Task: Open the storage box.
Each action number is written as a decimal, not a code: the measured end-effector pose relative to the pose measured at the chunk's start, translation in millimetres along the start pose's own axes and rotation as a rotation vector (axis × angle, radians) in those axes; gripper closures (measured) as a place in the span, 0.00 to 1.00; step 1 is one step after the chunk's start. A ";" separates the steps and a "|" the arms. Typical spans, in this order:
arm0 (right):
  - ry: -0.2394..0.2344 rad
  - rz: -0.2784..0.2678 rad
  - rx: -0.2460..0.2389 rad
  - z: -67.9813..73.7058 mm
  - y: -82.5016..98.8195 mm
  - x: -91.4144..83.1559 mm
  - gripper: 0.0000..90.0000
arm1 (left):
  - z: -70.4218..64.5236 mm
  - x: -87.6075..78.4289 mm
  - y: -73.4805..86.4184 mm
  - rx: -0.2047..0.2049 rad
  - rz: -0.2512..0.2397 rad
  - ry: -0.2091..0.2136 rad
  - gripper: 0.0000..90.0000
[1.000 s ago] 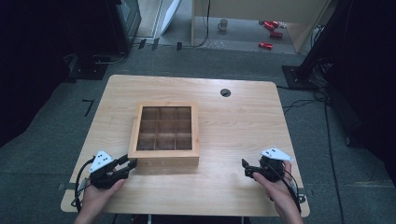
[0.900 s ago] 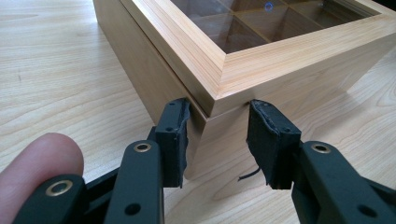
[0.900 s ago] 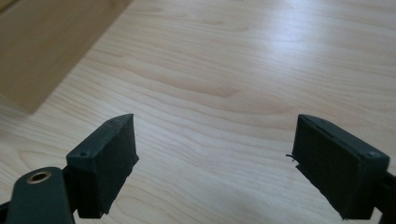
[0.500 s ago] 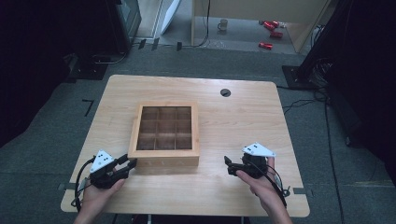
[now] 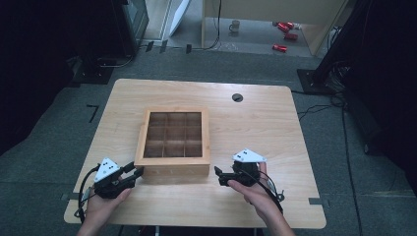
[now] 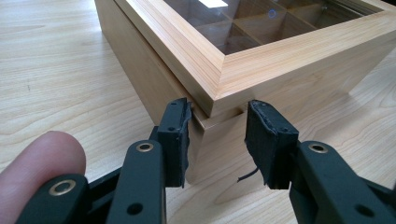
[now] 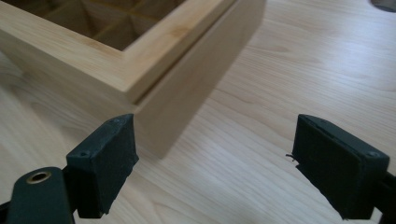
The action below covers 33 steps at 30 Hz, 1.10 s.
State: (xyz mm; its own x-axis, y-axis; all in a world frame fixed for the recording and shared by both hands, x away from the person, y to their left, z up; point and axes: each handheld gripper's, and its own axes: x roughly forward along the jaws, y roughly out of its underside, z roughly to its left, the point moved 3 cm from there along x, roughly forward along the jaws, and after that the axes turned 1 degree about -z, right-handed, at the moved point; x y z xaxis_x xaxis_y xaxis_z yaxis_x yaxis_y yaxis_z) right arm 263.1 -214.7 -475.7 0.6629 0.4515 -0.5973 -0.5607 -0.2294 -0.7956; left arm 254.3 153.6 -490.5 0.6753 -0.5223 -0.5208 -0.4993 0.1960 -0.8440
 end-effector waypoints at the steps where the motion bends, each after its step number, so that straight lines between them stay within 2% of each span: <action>1: 0.000 0.000 0.000 0.0 0.0 0.0 0.15 | -0.1 -0.1 -0.2 0.000 -0.001 0.000 0.67; 3: -0.026 -0.001 0.006 5.5 -1.0 3.2 0.15 | -0.2 -0.3 -0.7 0.000 -0.004 0.001 0.67; 10: -0.063 0.008 -0.012 23.8 -3.1 17.0 0.15 | -0.6 -0.9 -2.1 0.001 -0.009 0.002 0.67; 19: -0.066 0.001 -0.013 32.7 -3.6 27.9 0.19 | -0.4 -1.3 -3.5 0.006 -0.013 0.005 0.67; 22: -0.089 -0.022 -0.004 34.8 -4.8 29.9 0.25 | -0.2 -1.6 -4.1 0.005 -0.014 0.007 0.67; 24: -0.082 -0.035 0.003 36.6 -5.1 32.1 0.34 | -0.1 -1.5 -4.1 0.004 -0.014 0.009 0.67; 29: -0.086 -0.050 0.018 38.0 -5.1 33.9 0.42 | 0.4 -1.1 -3.7 0.000 -0.013 0.013 0.67; 33: -0.092 -0.063 0.013 41.0 -4.3 33.6 0.48 | 1.0 -1.1 -3.7 -0.005 -0.014 0.012 0.66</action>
State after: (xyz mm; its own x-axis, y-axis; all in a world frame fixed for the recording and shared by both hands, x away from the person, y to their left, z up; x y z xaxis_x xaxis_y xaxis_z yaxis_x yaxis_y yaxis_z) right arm 267.5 -163.2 -488.2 0.6493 0.5420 -0.5336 -0.5260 -0.1867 -0.8297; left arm 255.9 154.3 -487.0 0.6757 -0.5349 -0.5072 -0.4927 0.1840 -0.8505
